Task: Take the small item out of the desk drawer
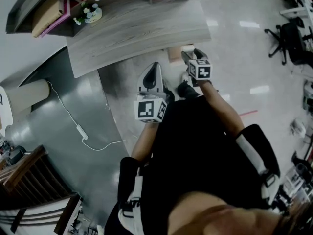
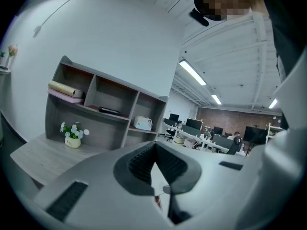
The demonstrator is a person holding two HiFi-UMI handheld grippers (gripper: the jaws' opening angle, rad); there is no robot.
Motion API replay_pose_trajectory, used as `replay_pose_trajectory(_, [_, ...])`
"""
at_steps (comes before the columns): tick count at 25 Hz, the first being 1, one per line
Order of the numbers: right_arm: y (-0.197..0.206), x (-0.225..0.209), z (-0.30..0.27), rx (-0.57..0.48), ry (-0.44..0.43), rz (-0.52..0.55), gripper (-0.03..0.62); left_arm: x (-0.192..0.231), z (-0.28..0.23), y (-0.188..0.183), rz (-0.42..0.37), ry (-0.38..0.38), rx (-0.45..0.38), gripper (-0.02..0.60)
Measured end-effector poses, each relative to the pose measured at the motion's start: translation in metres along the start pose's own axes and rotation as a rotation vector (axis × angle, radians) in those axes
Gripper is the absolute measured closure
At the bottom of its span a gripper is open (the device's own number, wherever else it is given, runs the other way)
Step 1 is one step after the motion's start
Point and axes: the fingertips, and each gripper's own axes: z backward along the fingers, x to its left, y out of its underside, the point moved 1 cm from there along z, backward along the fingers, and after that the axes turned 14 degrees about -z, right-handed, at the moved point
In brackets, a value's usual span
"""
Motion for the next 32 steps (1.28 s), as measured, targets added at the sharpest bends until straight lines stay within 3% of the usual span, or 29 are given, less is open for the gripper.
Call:
replay_pose_trajectory(9, [-0.055, 0.032, 0.069, -0.175, -0.111, 0.018, 0.341, -0.002, -0.003, -0.027, -0.008, 0.019, -0.049, 0.583])
replay_pose_trajectory(21, [-0.117, 0.068, 0.162, -0.421, -0.187, 0.060, 0.341, -0.010, -0.009, -0.046, -0.010, 0.038, -0.073, 0.583])
replay_pose_trajectory(32, [-0.113, 0.084, 0.209, -0.476, -0.268, 0.112, 0.341, -0.021, -0.008, -0.041, -0.005, 0.024, -0.061, 0.583])
